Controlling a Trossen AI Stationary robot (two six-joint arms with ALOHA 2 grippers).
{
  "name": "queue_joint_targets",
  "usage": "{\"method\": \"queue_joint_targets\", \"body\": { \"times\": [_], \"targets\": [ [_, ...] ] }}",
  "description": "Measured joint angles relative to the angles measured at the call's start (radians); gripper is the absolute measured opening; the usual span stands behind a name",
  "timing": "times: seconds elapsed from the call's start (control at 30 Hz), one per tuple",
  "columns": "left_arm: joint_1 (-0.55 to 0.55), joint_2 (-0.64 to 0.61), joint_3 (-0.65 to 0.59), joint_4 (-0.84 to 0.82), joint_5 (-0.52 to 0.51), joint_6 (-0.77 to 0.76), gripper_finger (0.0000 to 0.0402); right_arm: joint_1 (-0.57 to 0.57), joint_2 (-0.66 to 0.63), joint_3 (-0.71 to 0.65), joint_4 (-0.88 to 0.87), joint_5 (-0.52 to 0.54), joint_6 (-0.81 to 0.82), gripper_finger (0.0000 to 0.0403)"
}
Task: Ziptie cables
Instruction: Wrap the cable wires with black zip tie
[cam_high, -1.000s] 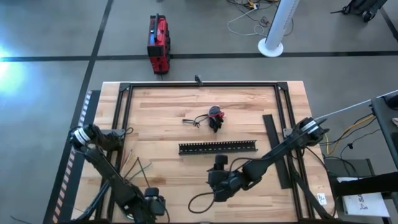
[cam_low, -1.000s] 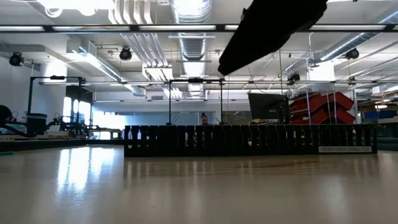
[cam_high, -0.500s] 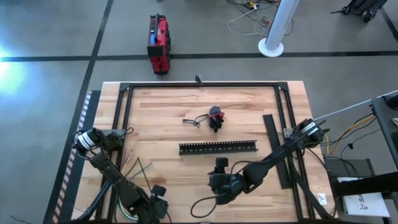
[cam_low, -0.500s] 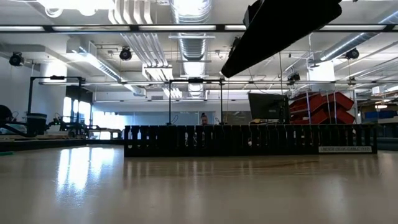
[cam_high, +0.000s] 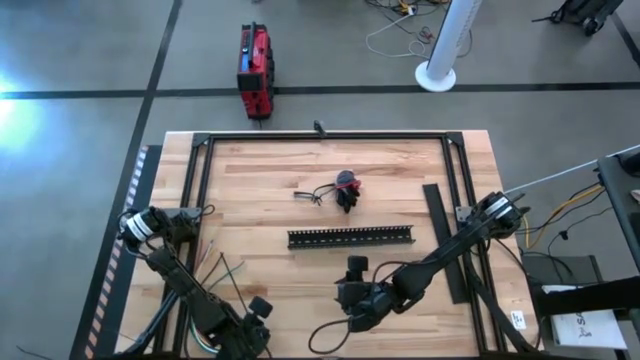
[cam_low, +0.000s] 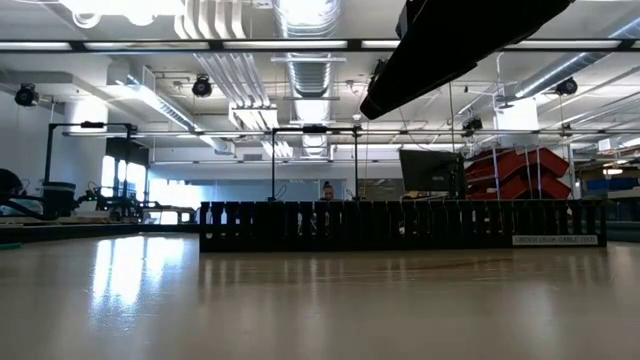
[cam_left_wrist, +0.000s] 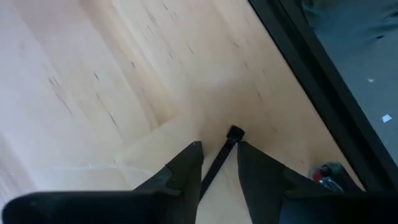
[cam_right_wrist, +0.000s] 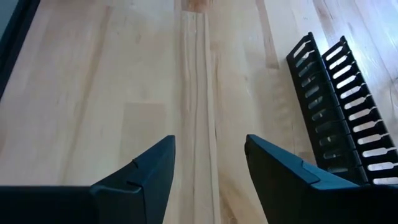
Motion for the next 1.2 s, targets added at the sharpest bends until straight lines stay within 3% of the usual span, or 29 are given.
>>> {"method": "queue_joint_targets", "body": {
  "times": [0.33,0.53,0.77,1.0,1.2],
  "targets": [
    [0.071,0.06,0.0,0.096,-0.022,0.069,0.0017,0.015,0.0,0.0,0.008,0.0,0.003,0.0172],
    [0.128,0.056,-0.001,0.205,-0.14,0.077,0.0005,0.052,-0.015,0.007,0.009,0.002,-0.043,0.0162],
    [0.207,0.057,-0.005,0.287,-0.169,0.077,0.0001,0.12,-0.021,-0.007,0.032,0.151,-0.065,0.0153],
    [0.301,0.041,-0.006,0.327,-0.195,0.072,0.0001,0.159,-0.017,-0.147,0.345,0.192,-0.055,0.0158],
    [0.353,-0.015,-0.006,0.342,-0.288,0.068,0.0001,0.155,-0.017,-0.335,0.651,0.208,0.016,0.0155]
  ]
}}
